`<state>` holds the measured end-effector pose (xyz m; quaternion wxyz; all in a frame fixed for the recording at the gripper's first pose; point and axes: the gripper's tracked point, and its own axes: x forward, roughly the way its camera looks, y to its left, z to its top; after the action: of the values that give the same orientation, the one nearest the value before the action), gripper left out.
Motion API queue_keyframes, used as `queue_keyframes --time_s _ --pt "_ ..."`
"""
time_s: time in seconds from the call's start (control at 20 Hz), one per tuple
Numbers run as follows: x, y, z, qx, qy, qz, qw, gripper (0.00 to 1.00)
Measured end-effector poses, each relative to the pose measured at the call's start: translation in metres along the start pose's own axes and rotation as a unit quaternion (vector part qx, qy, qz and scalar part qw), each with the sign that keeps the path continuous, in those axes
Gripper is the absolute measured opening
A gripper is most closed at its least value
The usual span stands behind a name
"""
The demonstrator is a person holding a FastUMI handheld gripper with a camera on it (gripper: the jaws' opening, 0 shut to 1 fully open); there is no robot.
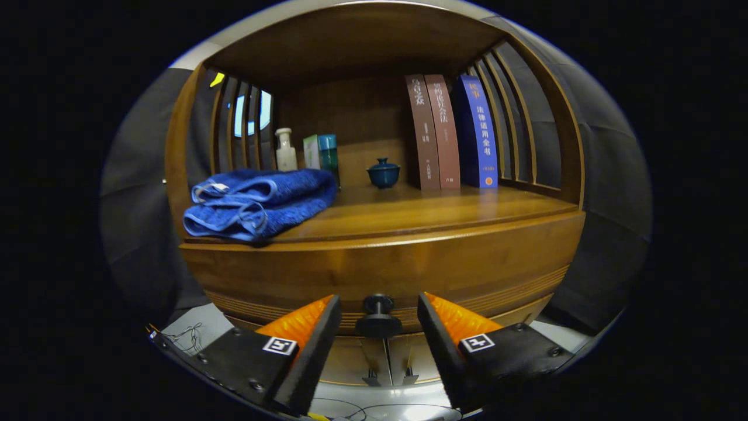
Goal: Pull open the drawer, take out the items inside it, and place them on the countertop above the cabinet.
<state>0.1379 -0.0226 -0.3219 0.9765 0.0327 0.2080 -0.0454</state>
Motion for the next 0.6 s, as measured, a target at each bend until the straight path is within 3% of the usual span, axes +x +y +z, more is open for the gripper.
queue_keyframes --time_s 0.15,0.25,0.3,0.35,0.6 --pt "0.002 0.0013 -0.0086 -0.006 0.014 0.003 1.0 0.54" --pt "0.0037 0.0004 -0.0099 -0.023 0.021 -0.001 1.0 0.45" --pt "0.0043 0.0008 -0.0083 -0.031 0.022 -0.002 0.999 0.46" --pt "0.0056 0.0002 -0.0115 -0.036 0.027 -0.001 0.999 0.38" --pt "0.0024 0.0008 -0.0127 -0.036 0.045 0.001 0.998 0.38"
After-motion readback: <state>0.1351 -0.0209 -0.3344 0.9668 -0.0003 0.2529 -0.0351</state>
